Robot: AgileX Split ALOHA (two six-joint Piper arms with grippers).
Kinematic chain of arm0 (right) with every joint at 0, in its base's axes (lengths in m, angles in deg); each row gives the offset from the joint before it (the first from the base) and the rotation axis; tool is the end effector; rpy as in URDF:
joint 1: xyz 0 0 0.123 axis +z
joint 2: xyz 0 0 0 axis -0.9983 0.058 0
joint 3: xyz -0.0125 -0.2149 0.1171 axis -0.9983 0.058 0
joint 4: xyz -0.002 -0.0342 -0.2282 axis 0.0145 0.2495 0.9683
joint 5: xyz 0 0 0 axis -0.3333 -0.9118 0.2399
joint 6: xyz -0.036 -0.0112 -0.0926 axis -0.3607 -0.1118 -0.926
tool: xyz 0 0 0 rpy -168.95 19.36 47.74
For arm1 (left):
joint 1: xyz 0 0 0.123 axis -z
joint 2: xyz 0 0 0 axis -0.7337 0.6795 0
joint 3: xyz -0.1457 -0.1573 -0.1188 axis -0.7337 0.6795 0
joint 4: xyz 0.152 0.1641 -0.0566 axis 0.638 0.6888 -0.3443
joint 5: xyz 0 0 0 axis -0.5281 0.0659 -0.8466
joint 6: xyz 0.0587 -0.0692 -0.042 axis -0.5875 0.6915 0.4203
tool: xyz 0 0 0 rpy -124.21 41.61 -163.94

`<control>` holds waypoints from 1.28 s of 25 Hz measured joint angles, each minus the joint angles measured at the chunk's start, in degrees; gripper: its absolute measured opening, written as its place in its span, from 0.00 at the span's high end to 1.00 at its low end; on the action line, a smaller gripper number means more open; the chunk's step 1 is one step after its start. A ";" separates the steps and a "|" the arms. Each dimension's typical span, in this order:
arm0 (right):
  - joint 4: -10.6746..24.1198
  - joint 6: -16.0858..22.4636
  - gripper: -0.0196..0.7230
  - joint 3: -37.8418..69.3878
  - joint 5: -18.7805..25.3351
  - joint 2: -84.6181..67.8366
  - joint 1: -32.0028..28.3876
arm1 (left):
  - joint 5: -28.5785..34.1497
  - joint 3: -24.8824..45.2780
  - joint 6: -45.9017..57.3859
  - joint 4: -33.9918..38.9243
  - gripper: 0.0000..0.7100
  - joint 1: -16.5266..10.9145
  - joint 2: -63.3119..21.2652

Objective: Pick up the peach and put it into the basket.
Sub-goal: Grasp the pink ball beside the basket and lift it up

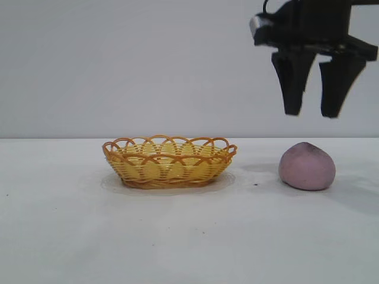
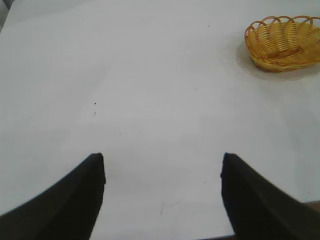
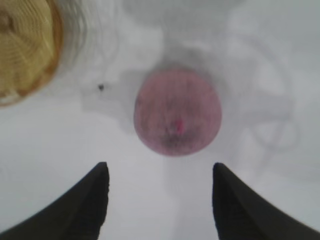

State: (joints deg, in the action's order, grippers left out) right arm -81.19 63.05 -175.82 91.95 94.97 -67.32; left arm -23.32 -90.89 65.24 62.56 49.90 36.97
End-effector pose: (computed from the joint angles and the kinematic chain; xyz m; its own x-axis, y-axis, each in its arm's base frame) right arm 0.3248 0.1270 0.1582 -0.9265 -0.3714 0.0610 -0.3621 0.9238 0.1246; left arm 0.0207 -0.0039 0.2538 -0.5026 0.0603 -0.8624 0.0902 0.9958 0.0170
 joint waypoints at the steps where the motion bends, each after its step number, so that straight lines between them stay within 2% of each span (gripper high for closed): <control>1: 0.14 0.00 0.40 0.80 -0.31 0.00 0.00 | 0.00 0.00 0.00 0.00 0.33 0.00 0.00; 5: 0.26 0.04 0.40 1.93 -3.53 0.00 0.00 | 0.00 0.00 0.00 0.00 0.33 0.00 0.00; 6: 0.26 0.04 0.46 1.93 -4.69 0.00 0.00 | 0.00 0.00 0.00 0.00 0.33 0.00 0.00; 7: 0.26 0.04 0.47 1.93 -5.73 0.00 0.00 | 0.00 0.00 0.00 0.00 0.33 0.00 0.00; 19: 0.29 0.13 0.47 1.93 -10.90 4.70 0.00 | 0.00 0.00 0.10 0.00 0.33 0.00 0.00; 22: 0.53 0.13 0.62 1.93 -11.77 5.53 0.00 | 0.00 0.00 0.10 -0.08 0.33 0.00 0.00; 26: 1.06 -0.11 0.89 1.82 -12.19 5.56 0.00 | 0.00 0.00 0.10 -0.08 0.33 0.00 0.00; 28: 1.44 -0.20 0.89 1.29 -11.41 5.56 0.00 | 0.00 0.00 0.10 -0.08 0.33 0.00 0.00; 29: 1.67 -0.20 0.97 0.75 -10.83 5.56 0.00 | 0.00 0.00 0.10 -0.08 0.33 0.00 0.00; 32: 2.48 -0.24 0.97 -1.91 -7.56 5.05 0.00 | 0.00 0.00 0.10 -0.08 0.33 0.00 0.00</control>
State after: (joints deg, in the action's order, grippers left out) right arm -78.71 62.81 -177.73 84.39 100.02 -67.32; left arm -23.32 -90.89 65.35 62.47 49.90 36.97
